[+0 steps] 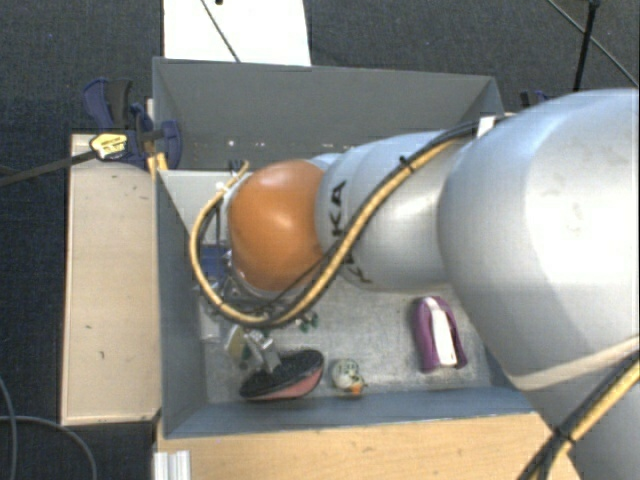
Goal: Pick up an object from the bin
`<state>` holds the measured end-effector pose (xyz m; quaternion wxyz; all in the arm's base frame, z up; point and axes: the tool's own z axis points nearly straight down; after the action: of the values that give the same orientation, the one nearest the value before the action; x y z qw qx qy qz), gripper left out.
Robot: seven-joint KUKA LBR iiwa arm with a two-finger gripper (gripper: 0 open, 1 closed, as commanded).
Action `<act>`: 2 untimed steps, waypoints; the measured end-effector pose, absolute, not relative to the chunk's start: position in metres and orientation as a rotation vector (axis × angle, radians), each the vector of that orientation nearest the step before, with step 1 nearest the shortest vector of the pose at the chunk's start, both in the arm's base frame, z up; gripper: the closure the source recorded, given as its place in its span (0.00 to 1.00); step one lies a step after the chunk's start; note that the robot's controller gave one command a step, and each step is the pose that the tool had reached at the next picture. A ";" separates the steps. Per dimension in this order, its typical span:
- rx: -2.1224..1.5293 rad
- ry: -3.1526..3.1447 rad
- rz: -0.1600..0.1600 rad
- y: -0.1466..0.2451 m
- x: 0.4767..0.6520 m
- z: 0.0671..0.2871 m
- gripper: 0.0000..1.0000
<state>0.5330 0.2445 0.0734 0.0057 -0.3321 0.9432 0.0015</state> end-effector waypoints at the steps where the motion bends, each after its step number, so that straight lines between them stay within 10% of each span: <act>1: -1.031 2.969 -0.002 0.241 0.531 0.072 1.00; 2: -1.027 2.965 0.000 0.242 0.532 0.073 0.00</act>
Offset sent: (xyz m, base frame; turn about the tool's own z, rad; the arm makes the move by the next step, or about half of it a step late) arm 0.0000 0.0000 0.0000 0.0000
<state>0.5322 0.2420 0.0725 0.0017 -0.3274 0.9449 0.0000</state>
